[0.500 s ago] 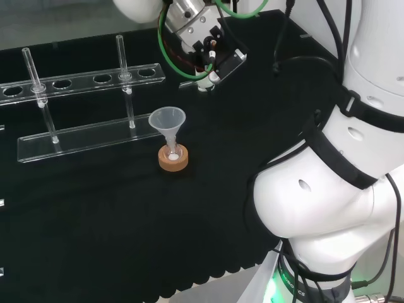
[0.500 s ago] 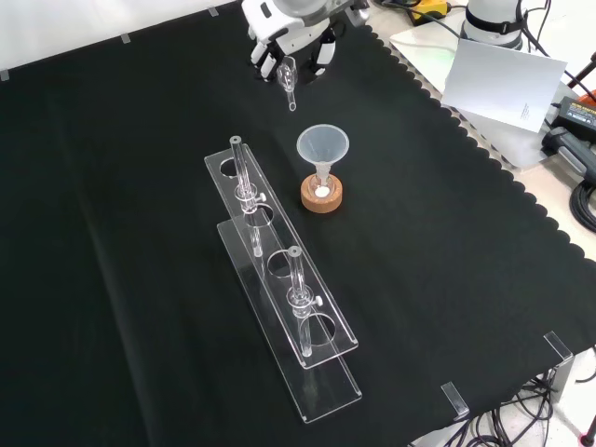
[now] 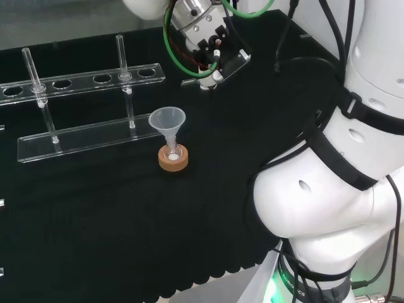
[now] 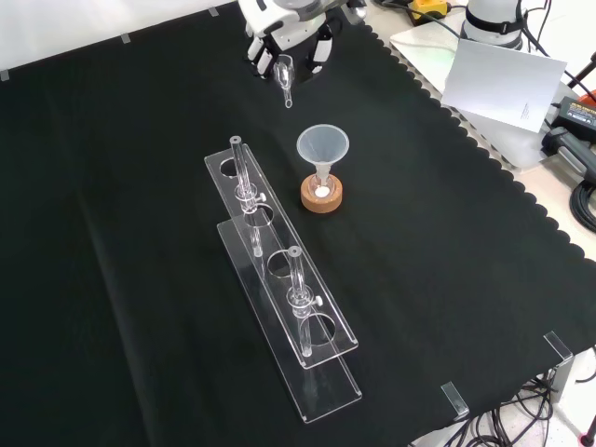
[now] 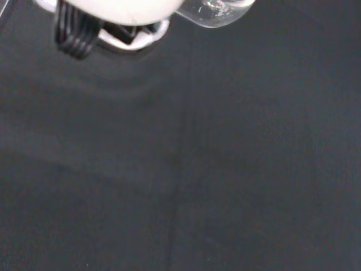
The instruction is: Put the weighing funnel back on the table.
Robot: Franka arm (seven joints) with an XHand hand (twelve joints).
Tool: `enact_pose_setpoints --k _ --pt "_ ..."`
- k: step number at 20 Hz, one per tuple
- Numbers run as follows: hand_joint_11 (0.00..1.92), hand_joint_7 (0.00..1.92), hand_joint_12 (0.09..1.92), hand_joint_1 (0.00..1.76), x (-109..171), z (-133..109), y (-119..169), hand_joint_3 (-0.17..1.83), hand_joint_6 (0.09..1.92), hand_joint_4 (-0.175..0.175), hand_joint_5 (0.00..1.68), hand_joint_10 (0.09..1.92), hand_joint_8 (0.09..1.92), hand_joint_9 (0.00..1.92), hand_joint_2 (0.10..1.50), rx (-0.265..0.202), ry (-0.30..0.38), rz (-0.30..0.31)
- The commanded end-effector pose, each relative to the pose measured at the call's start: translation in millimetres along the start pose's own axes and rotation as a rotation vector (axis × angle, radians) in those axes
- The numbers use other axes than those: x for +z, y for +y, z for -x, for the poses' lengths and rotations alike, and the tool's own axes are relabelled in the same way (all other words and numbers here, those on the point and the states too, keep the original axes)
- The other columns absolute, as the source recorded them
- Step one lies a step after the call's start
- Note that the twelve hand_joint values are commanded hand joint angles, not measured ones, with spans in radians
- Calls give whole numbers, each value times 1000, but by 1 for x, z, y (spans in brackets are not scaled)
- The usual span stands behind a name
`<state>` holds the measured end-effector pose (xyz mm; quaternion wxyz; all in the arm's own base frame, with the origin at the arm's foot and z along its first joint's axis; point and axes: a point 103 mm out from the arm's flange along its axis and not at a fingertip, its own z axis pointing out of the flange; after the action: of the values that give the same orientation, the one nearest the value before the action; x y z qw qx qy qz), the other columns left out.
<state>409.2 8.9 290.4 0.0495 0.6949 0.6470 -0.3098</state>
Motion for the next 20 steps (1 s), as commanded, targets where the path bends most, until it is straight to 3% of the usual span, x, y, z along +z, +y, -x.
enact_pose_setpoints --k 1,15,20 --pt "1058 818 861 1114 11 19 15 596 604 175 1298 87 693 1266 681 18 34 25" --pt "1057 817 861 1114 45 40 73 596 610 175 1294 87 692 1267 682 11 100 7" --pt "1053 817 860 1114 58 43 99 596 612 175 1293 87 693 1267 682 -13 132 -3"
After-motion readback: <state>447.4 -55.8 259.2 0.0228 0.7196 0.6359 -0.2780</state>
